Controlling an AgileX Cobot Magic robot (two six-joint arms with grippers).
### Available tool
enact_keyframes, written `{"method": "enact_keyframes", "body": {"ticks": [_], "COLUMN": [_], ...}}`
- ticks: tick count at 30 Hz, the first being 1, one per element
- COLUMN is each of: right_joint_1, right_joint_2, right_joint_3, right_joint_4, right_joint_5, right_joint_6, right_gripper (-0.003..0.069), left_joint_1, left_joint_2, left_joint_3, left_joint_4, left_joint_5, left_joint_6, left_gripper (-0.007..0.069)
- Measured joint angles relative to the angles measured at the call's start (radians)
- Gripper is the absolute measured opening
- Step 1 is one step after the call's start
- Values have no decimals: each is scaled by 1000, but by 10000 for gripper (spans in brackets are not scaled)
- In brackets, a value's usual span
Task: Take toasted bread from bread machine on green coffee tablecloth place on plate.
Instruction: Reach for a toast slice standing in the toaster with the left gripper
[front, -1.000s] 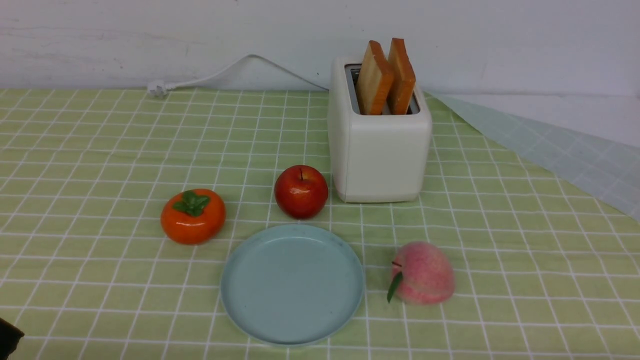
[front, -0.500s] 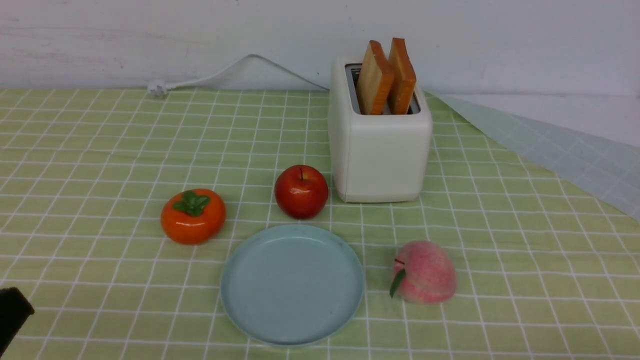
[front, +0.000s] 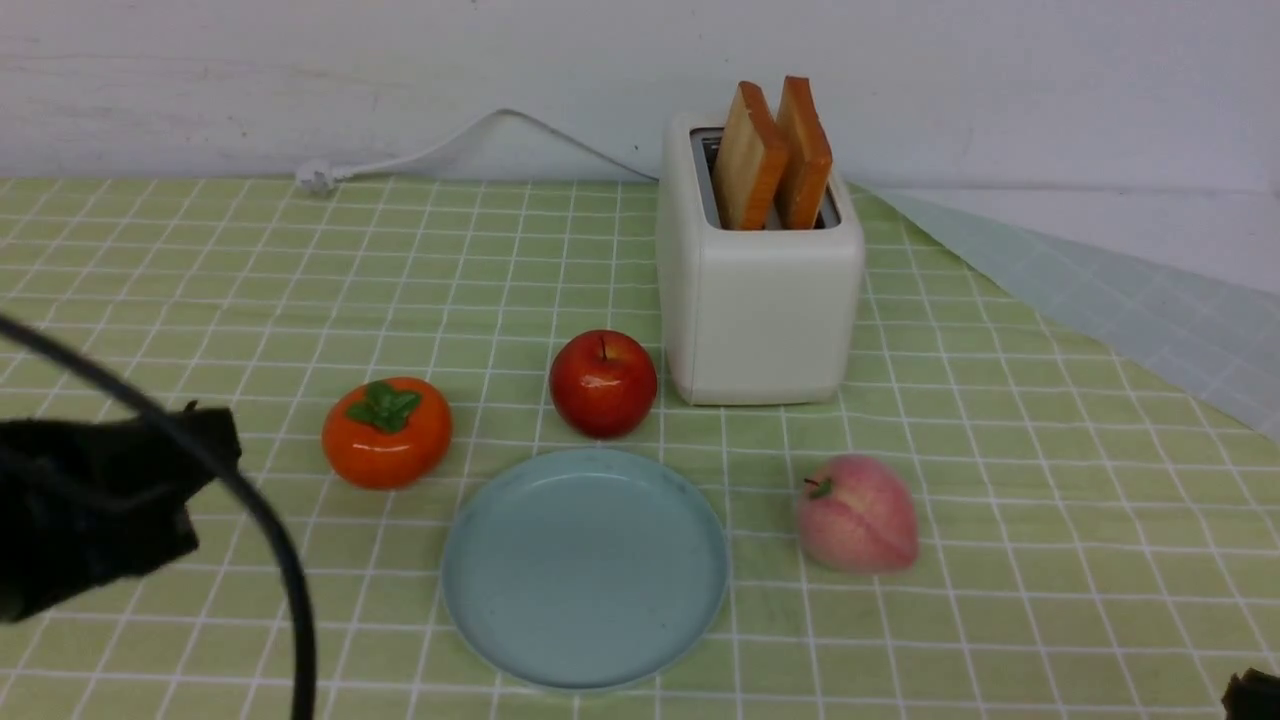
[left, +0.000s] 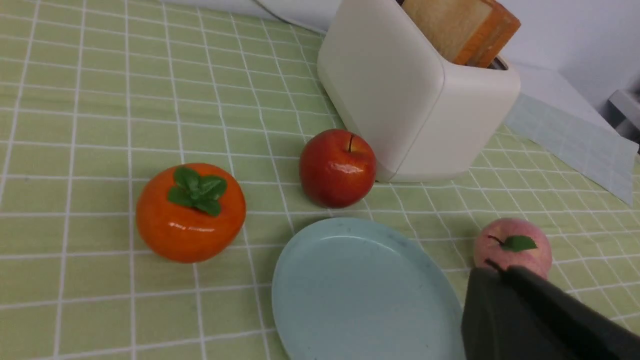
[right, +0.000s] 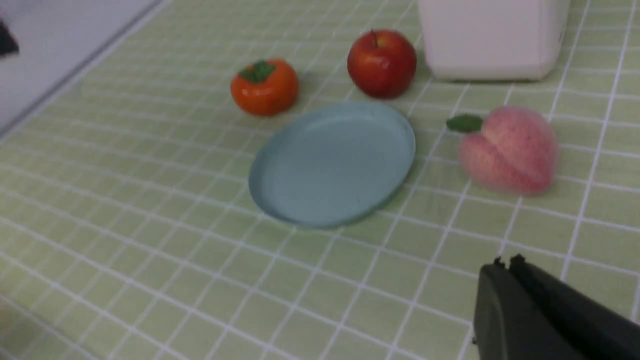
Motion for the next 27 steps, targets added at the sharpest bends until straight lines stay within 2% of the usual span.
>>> {"method": "enact_keyframes", "body": {"ticks": [6,7,9,12,18,20,23,24,26,27], "right_joint_1": [32,50,62,83,88,88,88,88,88,88], "right_joint_2": [76,98,119,191,213,213,213,213,213,213], "right_joint_3": [-70,-84,-96,-139,-183,-184,-184,-184,-184,-184], "right_joint_4": [-80,-93,-103,-116,-122,-122,-122,-122,-124,-126], "right_joint_5": [22,17,18,39,64,68,78,79,82,82], "right_joint_6": [-1,-2,-3,-3,-5,-6,-6,-6,-6,-6], "right_gripper": [1,1,1,1,3,3,3,3,4,4], "left_joint_1": [-18,-60,-94,-244,-392,-409,-419,-419,-419,-419], "left_joint_2": [165,224,254,372,607,662,812,830,948,956], "left_joint_3": [-116,-155,-174,-234,-375,-417,-545,-561,-670,-677], "left_joint_4": [-108,-164,-198,-324,-443,-449,-455,-457,-458,-458], "left_joint_5": [-14,-32,-45,-161,-380,-396,-404,-407,-428,-431], "left_joint_6": [124,211,258,409,568,587,609,609,610,610], "left_gripper": [-13,-13,-13,-13,-3,20,120,127,253,271]}}
